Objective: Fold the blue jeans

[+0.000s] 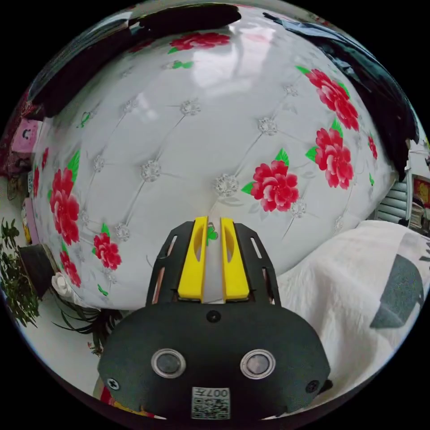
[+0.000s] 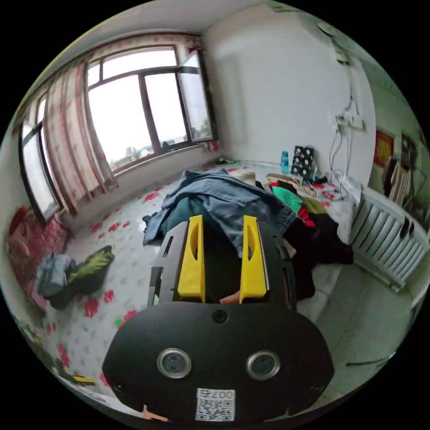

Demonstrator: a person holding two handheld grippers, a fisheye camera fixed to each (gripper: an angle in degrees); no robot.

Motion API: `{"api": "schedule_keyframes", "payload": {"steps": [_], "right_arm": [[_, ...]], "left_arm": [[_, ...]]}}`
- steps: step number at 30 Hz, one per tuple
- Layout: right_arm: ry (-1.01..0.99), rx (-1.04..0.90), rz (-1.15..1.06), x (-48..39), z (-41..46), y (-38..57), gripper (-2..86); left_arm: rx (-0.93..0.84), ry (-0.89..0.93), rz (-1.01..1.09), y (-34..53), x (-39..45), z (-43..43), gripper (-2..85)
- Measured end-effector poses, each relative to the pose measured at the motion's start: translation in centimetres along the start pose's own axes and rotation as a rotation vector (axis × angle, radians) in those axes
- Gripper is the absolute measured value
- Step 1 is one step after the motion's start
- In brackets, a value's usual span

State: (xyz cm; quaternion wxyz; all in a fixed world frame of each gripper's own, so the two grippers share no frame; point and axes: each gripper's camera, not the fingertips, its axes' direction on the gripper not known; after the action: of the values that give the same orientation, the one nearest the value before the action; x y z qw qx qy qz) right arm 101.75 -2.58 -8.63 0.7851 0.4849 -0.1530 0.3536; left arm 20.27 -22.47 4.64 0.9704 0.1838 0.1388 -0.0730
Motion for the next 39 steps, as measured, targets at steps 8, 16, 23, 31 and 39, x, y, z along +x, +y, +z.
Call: {"api": "schedule_keyframes", "payload": {"steps": [8,16,23,31,39], "right_arm": [[-0.362,-0.242,0.366,9.6,0.1,-0.3,1.5],[-0.813,-0.055,-0.1,-4.1,-15.7,-2.7,-0.2],[-1.306,-0.249,-0.729,-30.0,-25.3,13.4,0.0],[-1.371,-0.694,-0.963,-45.2,-24.6,42.2,4.3],[-0.781,-0.814,-0.705,-34.9,-12.0,46.3,9.6]], "left_arm": [[0.084,-0.073,-0.012,3.1,3.2,-0.3,0.2],[0.377,0.04,-0.081,11.4,5.1,-5.7,-0.8],[0.552,0.226,-0.141,14.9,4.1,-10.2,3.7],[0.641,0.313,-0.422,20.9,-2.9,-11.3,6.7],[0.519,0.206,-0.208,18.5,1.3,-11.0,8.1]]}}
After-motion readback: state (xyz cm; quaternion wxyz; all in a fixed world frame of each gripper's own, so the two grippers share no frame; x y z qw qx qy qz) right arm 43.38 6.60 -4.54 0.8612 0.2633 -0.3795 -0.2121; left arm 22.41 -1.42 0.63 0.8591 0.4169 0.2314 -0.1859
